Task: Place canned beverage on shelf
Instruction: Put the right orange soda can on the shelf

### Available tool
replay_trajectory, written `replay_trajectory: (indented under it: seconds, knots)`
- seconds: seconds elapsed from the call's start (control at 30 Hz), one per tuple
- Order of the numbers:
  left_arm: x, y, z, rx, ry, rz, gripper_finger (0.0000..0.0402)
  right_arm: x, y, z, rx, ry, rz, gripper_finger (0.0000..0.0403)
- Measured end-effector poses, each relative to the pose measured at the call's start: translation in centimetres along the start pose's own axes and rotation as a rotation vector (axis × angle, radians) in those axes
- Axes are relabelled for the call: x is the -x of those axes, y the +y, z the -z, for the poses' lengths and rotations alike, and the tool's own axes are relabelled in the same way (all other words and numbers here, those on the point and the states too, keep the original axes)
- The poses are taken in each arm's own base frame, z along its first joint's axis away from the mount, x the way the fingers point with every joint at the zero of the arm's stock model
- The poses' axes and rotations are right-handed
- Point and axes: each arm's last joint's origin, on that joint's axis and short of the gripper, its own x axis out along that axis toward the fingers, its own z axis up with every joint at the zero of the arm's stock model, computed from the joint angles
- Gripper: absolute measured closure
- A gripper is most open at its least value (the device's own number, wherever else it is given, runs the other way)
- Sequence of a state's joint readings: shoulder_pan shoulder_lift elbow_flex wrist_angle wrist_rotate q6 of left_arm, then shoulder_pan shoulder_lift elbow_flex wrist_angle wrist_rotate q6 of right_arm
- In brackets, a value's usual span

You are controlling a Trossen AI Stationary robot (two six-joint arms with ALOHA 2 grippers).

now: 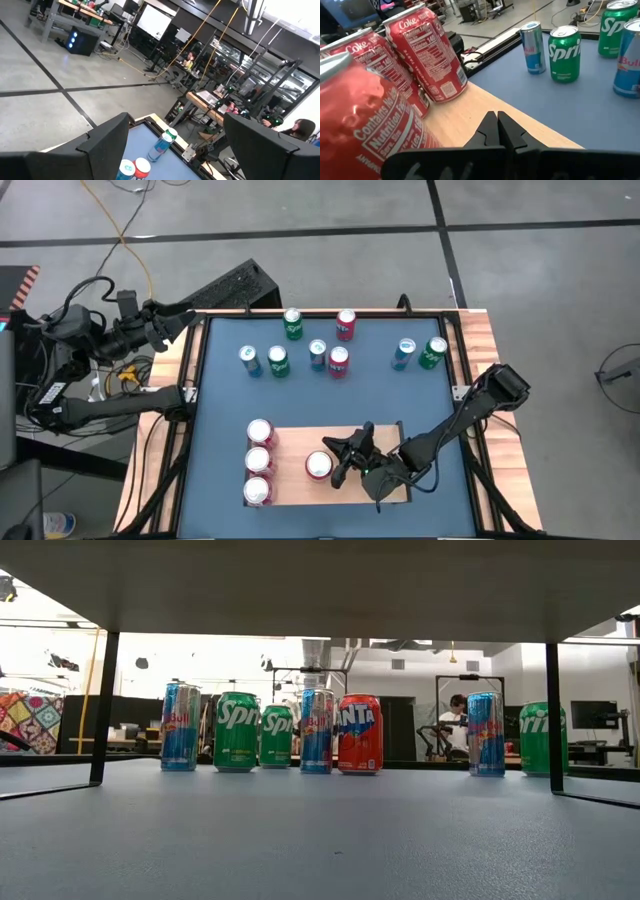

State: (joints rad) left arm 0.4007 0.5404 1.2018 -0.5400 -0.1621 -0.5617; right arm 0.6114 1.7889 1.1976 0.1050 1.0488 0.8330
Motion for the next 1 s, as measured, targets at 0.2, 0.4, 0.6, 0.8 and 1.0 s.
replay_trajectory:
  seconds: [0.2,0.4,0.6,0.8,1.0]
  knots:
    - [0.00,0.00,0.00,0.000,0.000,0.000,0.0093,-0.06,0.00,0.03,0.000,0.015,-0.012,0.0403]
    - [0.00,0.00,0.00,0.000,0.000,0.000,0.0093,-0.44,-0.12,-0.15,-0.008,0.017,-0.013,0.0403]
    - [0.00,0.00,0.00,0.000,0.000,0.000,0.0093,-0.63,-0.08,-0.35,-0.024,0.009,-0.018,0.0403]
    - [0.00,0.00,0.00,0.000,0.000,0.000,0.0093,-0.61,-0.04,-0.36,-0.029,0.009,-0.021,0.0403]
    - [0.00,0.00,0.00,0.000,0.000,0.000,0.0093,-0.61,-0.01,-0.39,-0.033,0.007,-0.023,0.0403]
